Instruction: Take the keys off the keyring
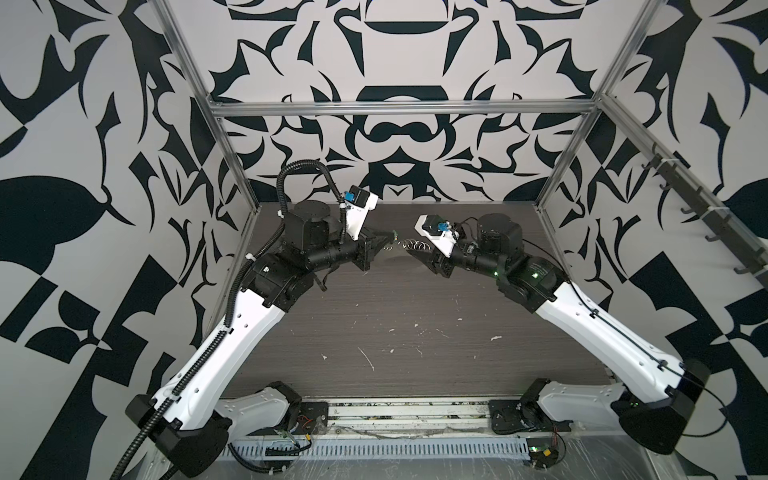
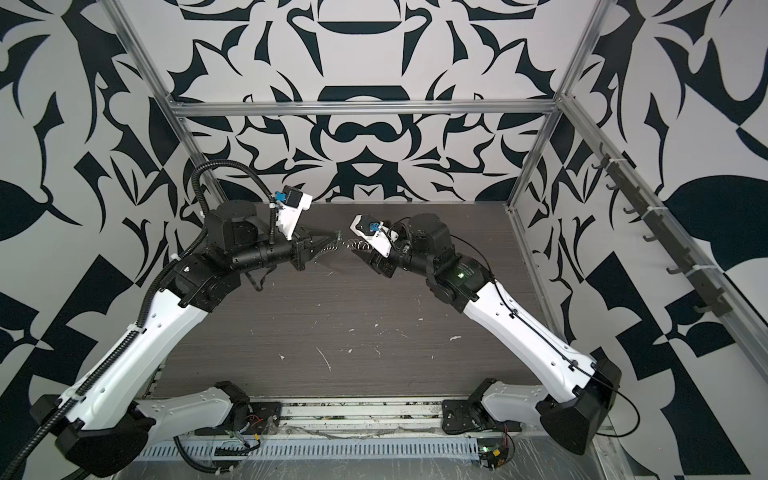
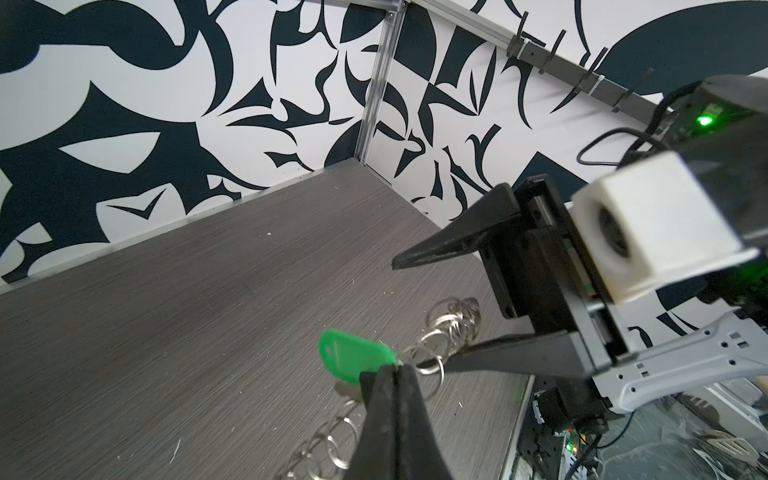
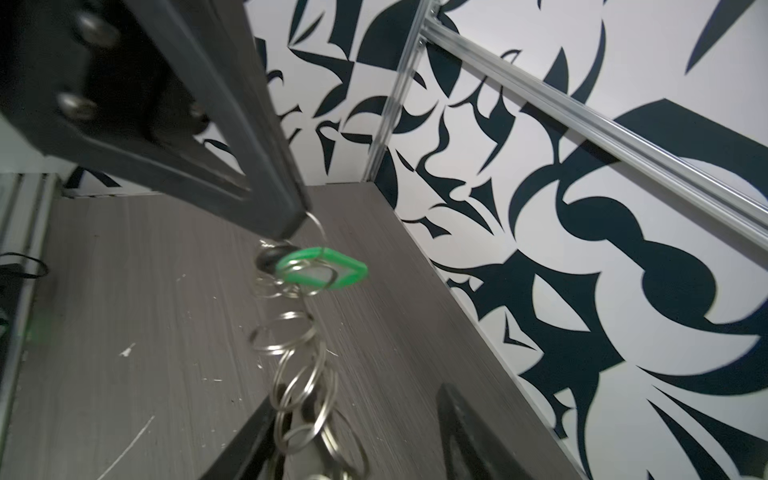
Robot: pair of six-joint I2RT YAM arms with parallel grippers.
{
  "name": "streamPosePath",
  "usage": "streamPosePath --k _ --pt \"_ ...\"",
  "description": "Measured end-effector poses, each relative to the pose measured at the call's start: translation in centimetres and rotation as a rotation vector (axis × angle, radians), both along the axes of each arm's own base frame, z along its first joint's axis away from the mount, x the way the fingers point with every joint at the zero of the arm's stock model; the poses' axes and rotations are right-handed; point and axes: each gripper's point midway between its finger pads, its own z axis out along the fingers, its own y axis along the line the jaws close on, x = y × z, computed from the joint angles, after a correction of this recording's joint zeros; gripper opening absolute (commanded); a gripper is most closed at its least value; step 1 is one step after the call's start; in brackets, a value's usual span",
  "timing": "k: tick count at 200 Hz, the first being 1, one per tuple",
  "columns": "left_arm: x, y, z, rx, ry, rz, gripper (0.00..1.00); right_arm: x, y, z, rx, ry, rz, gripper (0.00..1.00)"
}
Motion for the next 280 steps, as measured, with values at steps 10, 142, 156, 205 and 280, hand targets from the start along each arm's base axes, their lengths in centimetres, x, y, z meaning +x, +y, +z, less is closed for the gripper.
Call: streamPosePath --k 10,142,156,205,280 --pt "0.0 0.0 0.0 0.0 0.0 0.0 0.0 0.1 -0.1 -0.1 -0.014 -0.002 -0.008 0.6" --pt "-0.3 -0.5 -0.1 0.001 0.007 -0.015 0.0 -3.5 3.6 2.3 0.097 -0.089 0.122 0.4" --pt "-0.4 -0.6 -0.1 0.001 0.006 -0.019 0.0 -3.1 3.7 1.9 0.087 -0.082 0.108 0.4" --pt "-0.5 -0.7 -0.2 0.002 0.006 -0.019 0.0 -2.7 3.8 1.8 0.091 -0.077 0.089 0.34" --pt "-0.4 -0.7 -0.2 0.005 0.005 -0.007 0.0 -1.7 3.6 1.4 0.07 -0.08 0.042 0.25"
